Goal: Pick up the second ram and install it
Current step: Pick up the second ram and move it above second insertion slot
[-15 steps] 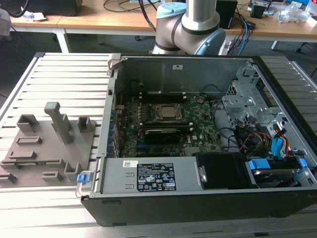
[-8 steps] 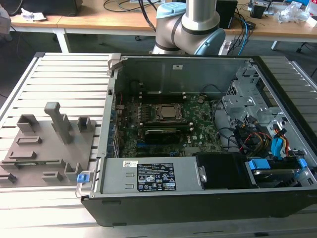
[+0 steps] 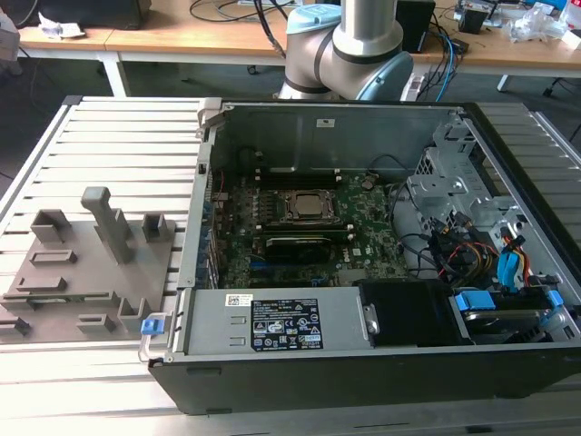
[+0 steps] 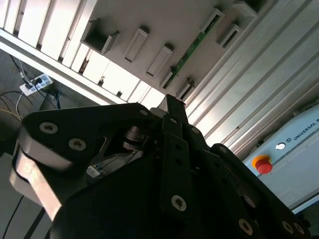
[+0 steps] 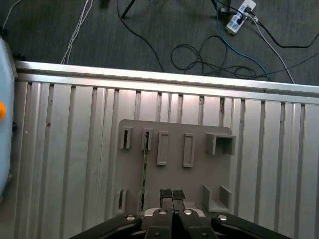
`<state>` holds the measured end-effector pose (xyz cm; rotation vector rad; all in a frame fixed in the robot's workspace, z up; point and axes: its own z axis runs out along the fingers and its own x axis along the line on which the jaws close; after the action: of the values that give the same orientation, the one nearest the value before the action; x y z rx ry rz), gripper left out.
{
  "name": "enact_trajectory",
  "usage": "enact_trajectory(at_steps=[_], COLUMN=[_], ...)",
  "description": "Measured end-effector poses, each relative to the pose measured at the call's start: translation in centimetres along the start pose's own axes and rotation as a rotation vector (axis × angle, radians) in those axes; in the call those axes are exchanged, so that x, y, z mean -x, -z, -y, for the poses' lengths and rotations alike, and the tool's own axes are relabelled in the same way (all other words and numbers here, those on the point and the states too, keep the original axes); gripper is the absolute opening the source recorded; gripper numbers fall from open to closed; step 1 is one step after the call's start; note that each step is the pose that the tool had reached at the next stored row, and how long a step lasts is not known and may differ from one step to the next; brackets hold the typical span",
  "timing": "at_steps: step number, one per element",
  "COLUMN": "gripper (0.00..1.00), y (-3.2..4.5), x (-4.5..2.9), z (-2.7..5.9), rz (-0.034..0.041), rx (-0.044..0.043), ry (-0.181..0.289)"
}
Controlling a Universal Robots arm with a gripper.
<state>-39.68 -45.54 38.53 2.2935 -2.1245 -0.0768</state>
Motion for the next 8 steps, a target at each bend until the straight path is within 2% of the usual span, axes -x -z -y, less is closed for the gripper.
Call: enact_trajectory(at_steps=[1,4,5,6,8], gripper=[0.11,0.3,0.3,0.36,0.36], y=[0.0,0.0,0.0,0.0,-0.04], x=[0.0,0.0,0.0,0.0,0.01], z=[0.0,0.0,0.0,0.0,0.0], rz=[0.0,0.0,0.0,-0.0001,0.0023], rx=[0.0,0.0,0.0001,0.0,-0.0015], ry=[0.0,0.0,0.001,0.0,-0.056])
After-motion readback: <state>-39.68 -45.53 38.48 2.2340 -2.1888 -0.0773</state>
